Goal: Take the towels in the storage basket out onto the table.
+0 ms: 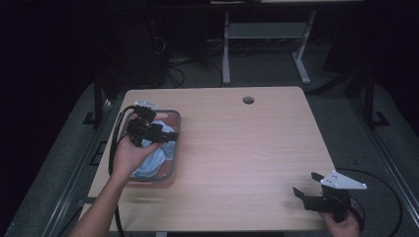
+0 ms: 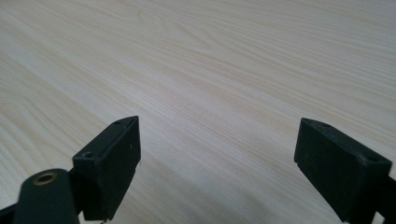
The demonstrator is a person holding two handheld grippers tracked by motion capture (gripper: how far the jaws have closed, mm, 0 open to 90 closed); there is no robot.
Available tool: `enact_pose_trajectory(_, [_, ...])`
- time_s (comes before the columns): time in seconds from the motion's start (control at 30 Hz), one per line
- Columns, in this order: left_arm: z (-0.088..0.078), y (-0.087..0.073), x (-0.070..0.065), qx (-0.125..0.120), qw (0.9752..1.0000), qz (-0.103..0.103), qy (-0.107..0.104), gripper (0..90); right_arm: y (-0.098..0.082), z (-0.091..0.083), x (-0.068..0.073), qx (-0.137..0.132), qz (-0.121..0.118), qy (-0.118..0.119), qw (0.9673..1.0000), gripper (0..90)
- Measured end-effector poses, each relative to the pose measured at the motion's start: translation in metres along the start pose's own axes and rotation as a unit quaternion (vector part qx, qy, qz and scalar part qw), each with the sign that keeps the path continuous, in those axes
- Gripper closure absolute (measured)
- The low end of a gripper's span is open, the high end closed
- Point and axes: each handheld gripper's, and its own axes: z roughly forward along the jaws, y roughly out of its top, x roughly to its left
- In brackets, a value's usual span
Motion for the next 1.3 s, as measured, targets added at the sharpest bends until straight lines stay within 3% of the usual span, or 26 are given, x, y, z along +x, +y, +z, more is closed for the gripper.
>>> enact_pose_trajectory(0.27, [-0.004, -0.019, 0.028, 0.003, 0.999, -0.036, 0.025, 23.6, 0.0, 0.0, 0.0, 0.001, -0.001, 0.002, 1.0, 14.1])
enact_pose_trajectory(0.4, [-0.004, -0.025, 0.035, 0.006, 0.9984, -0.045, 0.033, 23.6, 0.0, 0.001, 0.0, 0.001, 0.0, 0.002, 1.0, 14.1])
enact_pose_trajectory(0.67, [-0.001, -0.039, 0.056, 0.02, 0.9954, -0.076, 0.056, 23.9, 0.0, 0.0, 0.0, 0.001, -0.001, 0.003, 1.0, 14.1])
enact_pose_trajectory(0.93, [0.011, -0.049, 0.066, 0.047, 0.992, -0.096, 0.066, 24.1, 0.0, 0.0, 0.0, 0.001, -0.002, 0.004, 1.0, 14.1])
enact_pose_trajectory(1.07, [0.016, -0.049, 0.067, 0.064, 0.9906, -0.102, 0.067, 28.4, 0.0, 0.0, 0.0, 0.001, -0.002, 0.004, 1.0, 14.1])
enact_pose_trajectory(1.1, [0.018, -0.048, 0.068, 0.072, 0.9889, -0.111, 0.066, 31.6, 0.0, 0.0, 0.0, 0.001, -0.003, 0.005, 1.0, 14.1])
enact_pose_trajectory(1.3, [0.027, -0.048, 0.067, 0.093, 0.9868, -0.106, 0.08, 35.8, 0.0, 0.0, 0.0, 0.0, -0.005, 0.005, 1.0, 14.1])
